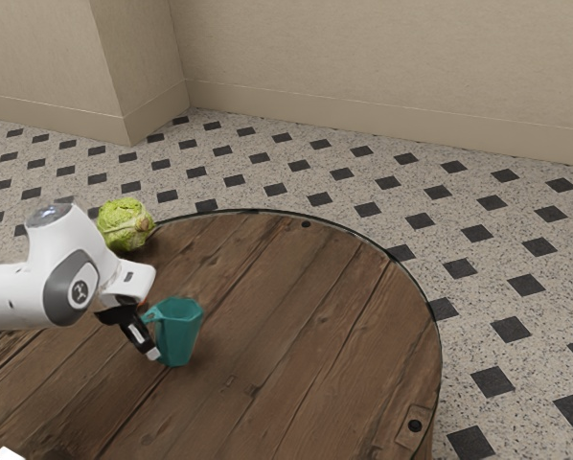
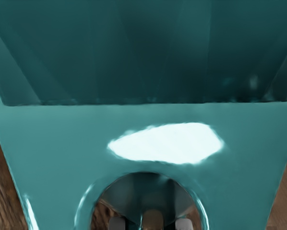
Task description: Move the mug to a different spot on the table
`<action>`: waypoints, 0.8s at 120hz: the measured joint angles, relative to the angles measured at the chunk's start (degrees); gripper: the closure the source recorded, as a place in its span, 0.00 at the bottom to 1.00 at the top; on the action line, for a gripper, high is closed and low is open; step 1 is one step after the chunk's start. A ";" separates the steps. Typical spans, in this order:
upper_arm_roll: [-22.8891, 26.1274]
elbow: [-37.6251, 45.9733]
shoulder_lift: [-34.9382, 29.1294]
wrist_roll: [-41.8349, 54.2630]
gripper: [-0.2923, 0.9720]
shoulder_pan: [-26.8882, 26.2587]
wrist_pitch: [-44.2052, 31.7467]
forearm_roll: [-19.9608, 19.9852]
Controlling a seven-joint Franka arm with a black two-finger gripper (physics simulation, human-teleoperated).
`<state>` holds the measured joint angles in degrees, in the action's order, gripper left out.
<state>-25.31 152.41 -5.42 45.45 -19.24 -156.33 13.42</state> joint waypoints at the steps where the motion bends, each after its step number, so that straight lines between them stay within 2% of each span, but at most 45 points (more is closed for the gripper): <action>1: -0.01 0.01 0.09 0.00 0.85 0.02 -0.04 0.04; 20: -0.05 0.03 1.06 0.09 0.83 0.12 -0.57 0.62; 41: -0.25 0.01 1.55 0.95 0.53 -0.01 -0.13 1.19; 57: -0.34 0.01 1.81 1.55 0.39 0.00 0.09 1.34; 74: -0.35 0.01 1.80 2.06 0.31 -0.01 0.29 1.34; 96: -1.81 2.22 -0.06 2.58 0.27 -0.35 0.91 1.34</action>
<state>-27.13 154.63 -5.48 48.03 -19.60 -155.43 14.76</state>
